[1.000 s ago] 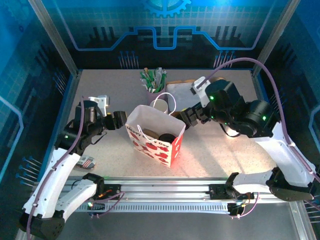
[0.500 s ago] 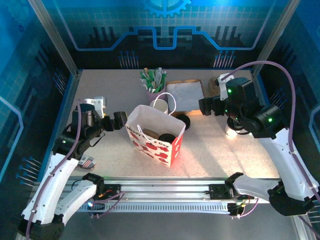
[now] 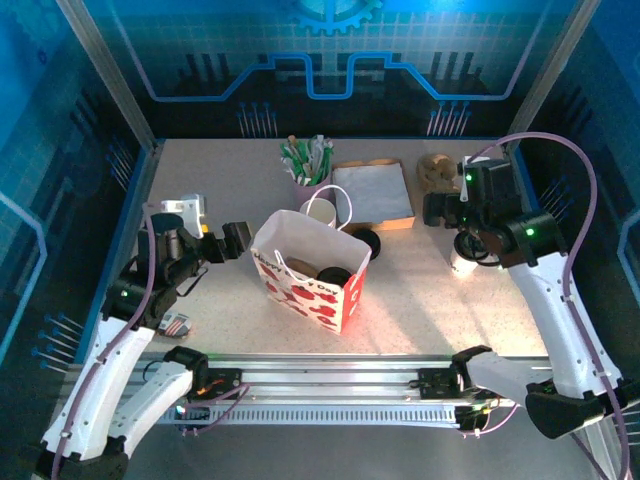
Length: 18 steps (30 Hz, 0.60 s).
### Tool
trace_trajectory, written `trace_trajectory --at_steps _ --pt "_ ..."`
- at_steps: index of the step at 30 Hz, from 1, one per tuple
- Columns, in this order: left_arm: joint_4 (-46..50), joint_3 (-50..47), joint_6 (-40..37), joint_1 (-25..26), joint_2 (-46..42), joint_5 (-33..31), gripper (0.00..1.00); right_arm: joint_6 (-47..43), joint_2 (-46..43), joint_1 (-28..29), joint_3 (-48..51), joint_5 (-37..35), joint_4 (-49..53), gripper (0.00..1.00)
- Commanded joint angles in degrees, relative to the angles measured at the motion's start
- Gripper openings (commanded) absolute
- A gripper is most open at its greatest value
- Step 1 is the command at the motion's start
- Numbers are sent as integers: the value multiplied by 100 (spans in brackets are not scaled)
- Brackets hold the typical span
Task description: Pack the takeout coffee
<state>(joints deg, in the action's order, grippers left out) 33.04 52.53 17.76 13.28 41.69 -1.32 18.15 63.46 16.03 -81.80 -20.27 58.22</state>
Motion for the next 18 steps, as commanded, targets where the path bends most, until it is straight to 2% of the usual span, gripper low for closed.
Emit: trace_trajectory --at_steps 1,3,9,18 --pt "-223 -112 176 -26 -100 -48 99 277 193 -196 -5 -245 -10 100" --pt "-234 -131 251 -27 -130 28 99 391 298 -326 102 -400 40 100" --pt "-237 -156 262 -27 -197 101 99 850 878 -962 322 -95 531 100" --pt "-109 -86 288 -18 -221 273 99 1081 760 -1397 1169 -41 430 100"
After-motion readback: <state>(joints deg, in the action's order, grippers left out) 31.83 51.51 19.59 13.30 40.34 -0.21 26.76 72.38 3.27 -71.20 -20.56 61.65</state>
